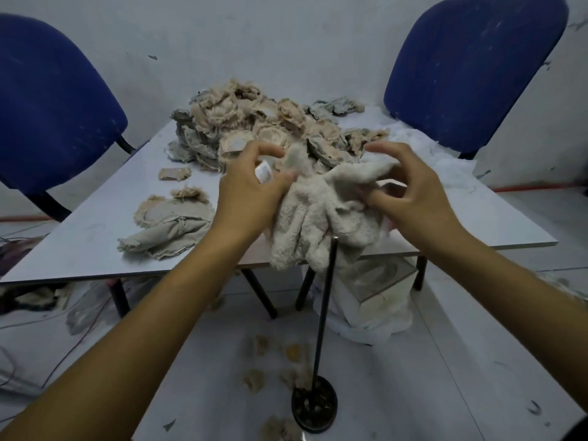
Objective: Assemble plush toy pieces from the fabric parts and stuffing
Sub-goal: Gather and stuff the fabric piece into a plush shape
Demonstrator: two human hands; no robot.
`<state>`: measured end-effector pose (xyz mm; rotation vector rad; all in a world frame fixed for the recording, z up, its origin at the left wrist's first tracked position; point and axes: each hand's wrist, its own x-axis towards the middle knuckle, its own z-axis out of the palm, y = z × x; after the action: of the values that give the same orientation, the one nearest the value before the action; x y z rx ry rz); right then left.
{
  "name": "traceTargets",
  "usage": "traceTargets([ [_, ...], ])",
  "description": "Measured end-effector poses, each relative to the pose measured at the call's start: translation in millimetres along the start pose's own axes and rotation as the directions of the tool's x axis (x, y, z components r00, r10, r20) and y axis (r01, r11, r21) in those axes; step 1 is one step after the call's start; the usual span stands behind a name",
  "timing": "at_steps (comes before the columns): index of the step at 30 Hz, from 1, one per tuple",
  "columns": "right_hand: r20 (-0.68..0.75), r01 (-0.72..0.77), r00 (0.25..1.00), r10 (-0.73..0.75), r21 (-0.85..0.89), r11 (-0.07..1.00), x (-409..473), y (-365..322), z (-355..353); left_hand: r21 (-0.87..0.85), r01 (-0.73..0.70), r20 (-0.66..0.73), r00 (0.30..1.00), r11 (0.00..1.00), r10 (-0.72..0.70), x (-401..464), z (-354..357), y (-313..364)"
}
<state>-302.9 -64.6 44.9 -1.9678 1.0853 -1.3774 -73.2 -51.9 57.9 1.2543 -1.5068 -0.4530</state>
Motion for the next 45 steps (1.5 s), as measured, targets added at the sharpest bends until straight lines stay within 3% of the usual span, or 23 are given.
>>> traceTargets([
  [2, 0.051, -0.102, 0.993, 0.110, -0.143, 0.984, 8.7, 18.0, 5.0, 0.388, -0.051, 0.103, 0.995, 0.920, 0.012, 1.2, 6.3, -14.3],
  [4, 0.142, -0.193, 0.961, 0.237, -0.271, 0.943, 14.2, 36.2, 8.4, 0.527, -0.242, 0.195, 0.967, 0.815, 0.162, -0.8, 16.7, -20.2],
  [6, 0.184, -0.200, 0.944, 0.274, -0.342, 0.918, 17.8, 49.0, 12.4, 0.415, -0.325, 0.309, 0.929, 0.850, 0.205, -1.1, 28.2, -20.7],
  [8, 0.175, -0.154, 0.956, 0.237, -0.388, 0.908, 22.9, 57.2, 14.4, 0.347, -0.321, 0.409, 0.897, 0.881, 0.165, 0.1, 40.8, -20.1],
  [12, 0.118, -0.115, 0.975, 0.191, -0.466, 0.877, 38.2, 67.8, 13.2, 0.394, -0.280, 0.470, 0.880, 0.875, 0.070, 7.0, 59.6, -25.1],
  [15, 0.191, -0.071, 0.943, 0.274, -0.687, 0.723, 48.1, 82.2, 8.3, 0.374, -0.231, 0.471, 0.882, 0.898, 0.030, 12.2, 64.4, -26.8],
  [18, 0.241, -0.072, 0.884, 0.401, -0.777, 0.626, 50.6, 91.6, 2.9, 0.364, -0.167, 0.493, 0.869, 0.917, -0.037, 15.6, 69.2, -23.9],
  [23, 0.148, -0.034, 0.930, 0.336, -0.876, 0.481, 56.4, 92.4, 9.0, 0.483, -0.202, 0.638, 0.748, 0.852, -0.184, 29.5, 70.4, -16.7],
  [27, 0.074, -0.076, 0.963, 0.259, -0.848, 0.525, 56.2, 85.2, 12.6, 0.428, -0.232, 0.685, 0.714, 0.873, -0.146, 31.2, 67.1, -13.1],
  [32, -0.003, -0.131, 0.974, 0.228, -0.823, 0.552, 48.3, 82.5, 16.9, 0.364, -0.442, 0.612, 0.777, 0.820, 0.147, 19.4, 72.9, -13.8],
  [36, 0.011, -0.103, 0.985, 0.173, -0.767, 0.634, 39.9, 82.9, 15.0, 0.260, -0.459, 0.559, 0.789, 0.850, 0.255, 10.0, 71.8, -15.1],
  [39, -0.069, -0.112, 0.994, 0.088, -0.629, 0.770, 42.0, 79.3, 10.8, 0.309, -0.475, 0.560, 0.791, 0.824, 0.247, 9.2, 69.3, -17.2],
  [41, -0.054, -0.147, 0.989, 0.140, -0.526, 0.838, 44.6, 77.1, 8.0, 0.368, -0.454, 0.574, 0.797, 0.812, 0.185, 9.7, 67.7, -16.6],
  [45, 0.120, -0.171, 0.933, 0.339, -0.681, 0.712, 43.2, 79.5, 6.9, 0.402, -0.345, 0.579, 0.814, 0.848, 0.057, 7.6, 65.2, -15.0],
])
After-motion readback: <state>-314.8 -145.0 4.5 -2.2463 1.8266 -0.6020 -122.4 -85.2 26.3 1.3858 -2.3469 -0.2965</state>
